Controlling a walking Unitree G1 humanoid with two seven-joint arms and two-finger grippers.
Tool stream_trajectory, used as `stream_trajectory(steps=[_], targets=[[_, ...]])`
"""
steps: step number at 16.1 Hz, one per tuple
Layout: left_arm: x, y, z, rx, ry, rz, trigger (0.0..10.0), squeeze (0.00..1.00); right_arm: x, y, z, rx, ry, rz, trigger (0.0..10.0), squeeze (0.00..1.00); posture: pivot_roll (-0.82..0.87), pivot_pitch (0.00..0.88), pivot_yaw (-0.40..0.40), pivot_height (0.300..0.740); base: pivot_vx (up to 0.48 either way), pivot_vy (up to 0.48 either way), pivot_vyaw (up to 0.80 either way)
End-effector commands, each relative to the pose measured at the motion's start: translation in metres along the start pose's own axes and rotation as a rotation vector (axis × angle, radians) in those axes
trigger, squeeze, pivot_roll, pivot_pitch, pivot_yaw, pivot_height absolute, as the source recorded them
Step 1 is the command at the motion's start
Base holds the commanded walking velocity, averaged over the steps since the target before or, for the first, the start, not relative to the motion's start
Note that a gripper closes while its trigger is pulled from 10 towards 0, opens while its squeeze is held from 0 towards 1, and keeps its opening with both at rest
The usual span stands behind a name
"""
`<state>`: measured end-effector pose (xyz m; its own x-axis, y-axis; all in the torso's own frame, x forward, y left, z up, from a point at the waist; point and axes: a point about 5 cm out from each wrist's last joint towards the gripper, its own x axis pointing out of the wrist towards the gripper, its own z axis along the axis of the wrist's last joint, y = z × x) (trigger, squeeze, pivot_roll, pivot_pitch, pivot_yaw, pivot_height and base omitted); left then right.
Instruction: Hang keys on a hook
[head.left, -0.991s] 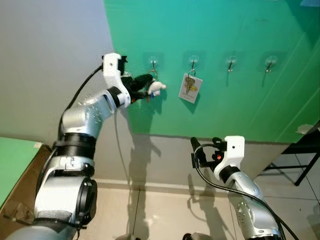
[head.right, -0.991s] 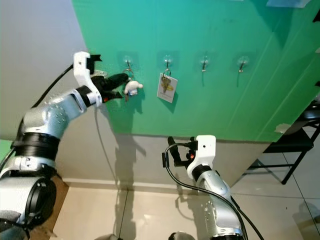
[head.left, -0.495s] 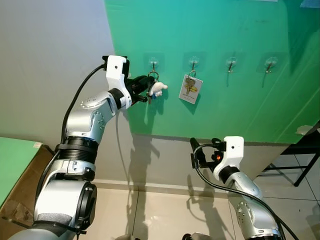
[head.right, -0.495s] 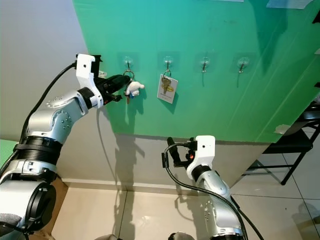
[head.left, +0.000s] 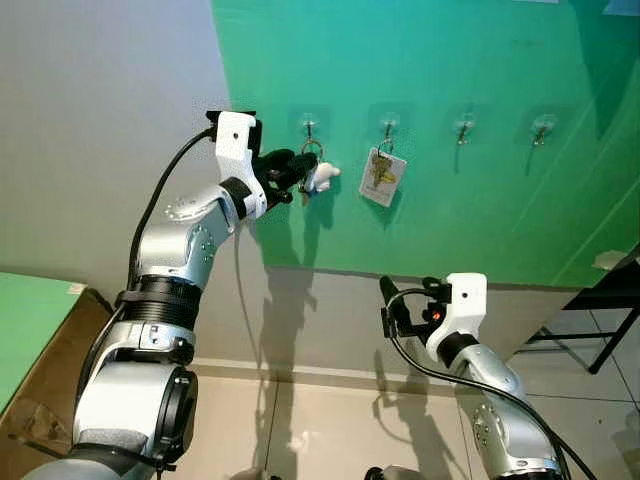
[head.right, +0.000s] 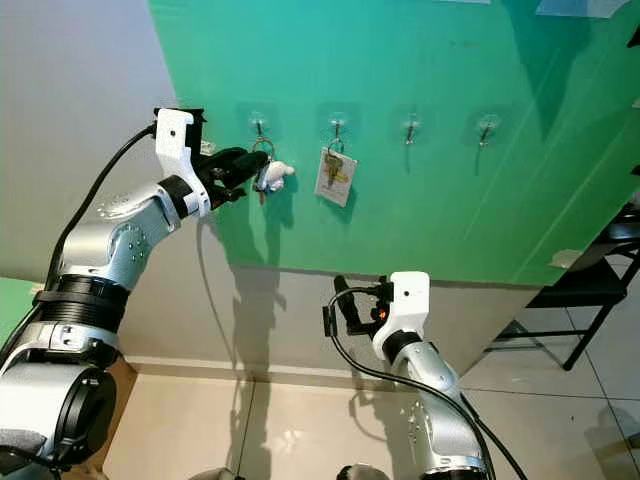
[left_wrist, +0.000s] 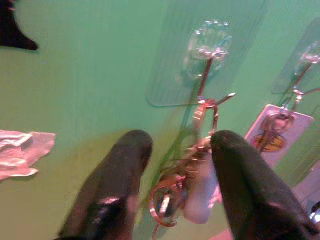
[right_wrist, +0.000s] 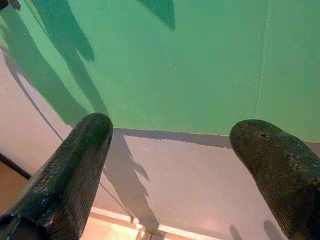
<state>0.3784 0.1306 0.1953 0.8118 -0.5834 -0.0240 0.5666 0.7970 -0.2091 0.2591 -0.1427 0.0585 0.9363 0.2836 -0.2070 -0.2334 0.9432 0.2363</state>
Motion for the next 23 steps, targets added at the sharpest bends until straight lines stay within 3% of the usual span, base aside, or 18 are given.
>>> stream_trajectory(steps=[1, 6, 7, 8, 11, 12, 13, 14, 15, 18, 19, 21, 23], targets=[[-0.003, 0.005, 0.003, 0.001, -0.021, 0.029, 10.0, 1.00, -0.001, -0.001, 0.001, 0.003, 0.003, 0.002, 10.0, 0.00, -0.08, 0.000, 0.001, 0.740, 0.000, 0.000, 0.00], [-0.012, 0.004, -0.005, 0.037, 0.015, 0.023, 10.0, 1.00, -0.002, -0.002, -0.001, 0.001, 0.011, 0.002, 10.0, 0.00, -0.07, 0.000, -0.002, 0.740, 0.000, 0.000, 0.00], [-0.016, 0.006, -0.007, 0.069, 0.028, 0.038, 10.0, 0.95, -0.002, -0.002, -0.001, 0.000, 0.012, 0.002, 10.0, 0.00, -0.07, 0.000, 0.001, 0.740, 0.000, 0.000, 0.00], [-0.019, 0.007, -0.007, 0.093, 0.028, 0.053, 10.0, 0.00, -0.003, -0.002, -0.001, 0.000, 0.012, 0.001, 10.0, 0.00, -0.07, 0.000, 0.003, 0.740, 0.000, 0.000, 0.00], [-0.042, 0.008, -0.019, 0.292, -0.003, 0.179, 10.0, 0.00, -0.006, -0.008, 0.003, -0.010, -0.024, -0.035, 10.0, 0.00, -0.06, 0.000, 0.007, 0.740, 0.000, 0.000, 0.00], [-0.047, 0.006, -0.027, 0.262, -0.009, 0.194, 10.0, 0.00, -0.007, -0.011, 0.006, -0.013, -0.047, -0.055, 10.0, 0.00, -0.05, 0.000, 0.008, 0.740, 0.000, 0.000, 0.00], [-0.059, -0.002, -0.060, 0.246, 0.023, 0.218, 10.0, 0.00, -0.011, -0.016, 0.011, -0.036, -0.093, -0.099, 10.0, 0.00, -0.05, 0.000, 0.007, 0.740, 0.000, 0.000, 0.00], [-0.063, -0.005, -0.072, 0.250, 0.038, 0.216, 10.0, 0.00, -0.013, -0.016, 0.011, -0.043, -0.101, -0.108, 10.0, 0.00, -0.05, 0.000, 0.007, 0.740, 0.000, 0.000, 0.00], [-0.069, -0.009, -0.096, 0.186, 0.058, 0.225, 10.0, 0.00, -0.016, -0.018, 0.009, -0.051, -0.110, -0.129, 10.0, 0.00, -0.06, 0.000, 0.008, 0.740, 0.000, 0.000, 0.00], [-0.093, -0.026, -0.163, 0.317, 0.184, 0.212, 10.0, 0.00, -0.027, -0.022, -0.004, -0.052, -0.087, -0.185, 10.0, 0.00, -0.08, 0.000, -0.001, 0.740, 0.000, 0.000, 0.00], [-0.117, -0.040, -0.190, 0.304, 0.220, 0.197, 10.0, 0.00, -0.034, -0.022, -0.012, -0.040, -0.067, -0.197, 10.0, 0.00, -0.10, 0.000, -0.003, 0.740, 0.000, 0.000, 0.00], [-0.118, -0.041, -0.188, 0.271, 0.219, 0.249, 10.0, 0.00, -0.036, -0.027, -0.019, -0.037, -0.046, -0.210, 10.0, 0.00, -0.10, 0.000, 0.000, 0.740, 0.000, 0.000, 0.00], [-0.099, -0.035, -0.172, 0.247, 0.143, 0.246, 10.0, 0.00, -0.035, -0.033, -0.026, -0.054, -0.041, -0.226, 10.0, 0.00, -0.10, 0.000, 0.005, 0.740, 0.000, 0.000, 0.00]])
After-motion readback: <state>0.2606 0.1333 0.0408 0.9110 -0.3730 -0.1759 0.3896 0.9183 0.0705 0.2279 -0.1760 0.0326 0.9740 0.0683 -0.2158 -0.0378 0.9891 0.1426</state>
